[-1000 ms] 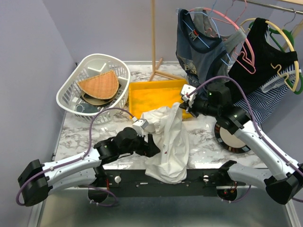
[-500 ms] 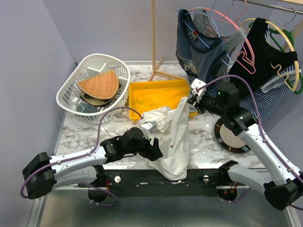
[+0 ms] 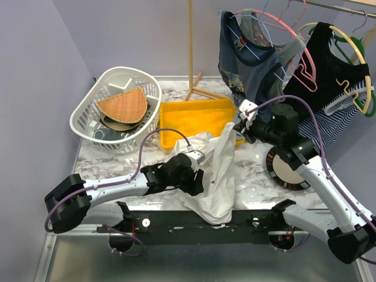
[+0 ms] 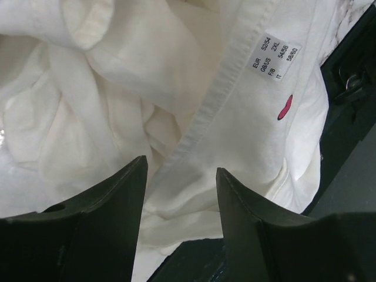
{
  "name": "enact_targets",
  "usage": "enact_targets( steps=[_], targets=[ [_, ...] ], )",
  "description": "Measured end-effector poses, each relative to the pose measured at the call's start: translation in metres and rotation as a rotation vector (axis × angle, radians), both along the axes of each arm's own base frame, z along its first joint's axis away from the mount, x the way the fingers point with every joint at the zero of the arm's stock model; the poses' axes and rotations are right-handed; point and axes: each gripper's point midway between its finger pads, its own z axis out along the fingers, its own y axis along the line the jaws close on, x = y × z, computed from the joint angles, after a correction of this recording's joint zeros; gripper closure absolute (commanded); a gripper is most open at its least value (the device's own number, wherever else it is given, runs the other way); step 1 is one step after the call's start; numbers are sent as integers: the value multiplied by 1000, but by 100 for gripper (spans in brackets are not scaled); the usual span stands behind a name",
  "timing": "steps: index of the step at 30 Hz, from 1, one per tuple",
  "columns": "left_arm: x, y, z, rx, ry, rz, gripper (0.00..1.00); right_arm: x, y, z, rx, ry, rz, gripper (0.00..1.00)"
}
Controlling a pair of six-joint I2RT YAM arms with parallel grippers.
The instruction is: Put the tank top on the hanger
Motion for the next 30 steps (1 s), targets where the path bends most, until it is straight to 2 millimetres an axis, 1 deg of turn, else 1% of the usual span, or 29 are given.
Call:
enact_targets(
  steps=[1,3,5,6,7,10,14,16,18,20,21,24,25,26,27,28,29,30],
  targets=[
    [-2,-1,-2,5,7,-13,51,0,-1,1,2,-2,-2,99],
    [-5,-2,-5,8,18,-35,52,-1,-2,1,4,-5,-3,99],
    [-7,-3,-7,12,26,-54,64,-1,-4,2,7,-8,-5,99],
    [-9,-3,-8,12,31,-59,72,-1,-4,3,9,-8,-4,99],
    [-10,-3,-8,13,35,-66,86,-1,-4,3,10,-10,-5,99],
    [-12,-3,-10,17,39,-81,100,-1,-6,4,11,-9,-8,99],
    [-14,1,-7,30,40,-86,100,-1,-8,5,11,-12,-15,99],
    [-12,7,5,38,19,-74,100,-2,-10,6,6,-10,-17,99],
    [-6,13,23,38,-24,-50,100,-3,-12,10,-2,-12,-20,99],
    [5,16,71,-13,-119,-10,100,-3,-15,25,-8,-37,-25,99],
    [9,18,81,-18,-144,2,100,-3,-16,29,-10,-46,-27,99],
    [29,30,184,-133,-335,85,100,-6,-22,73,-3,-126,-41,99],
    [34,34,219,-184,-398,110,100,-7,-23,78,-2,-137,-43,99],
    [37,36,241,-216,-434,124,100,-10,-26,99,7,-180,-50,99],
    [39,44,274,-249,-489,147,100,-14,-30,117,12,-214,-56,99],
    [42,51,315,-303,-557,171,100,-17,-33,130,17,-240,-61,99],
    [43,55,340,-339,-598,182,100,-23,-39,155,26,-292,-74,99],
    [43,60,369,-374,-644,195,100,-29,-44,177,36,-342,-86,99]
  ],
)
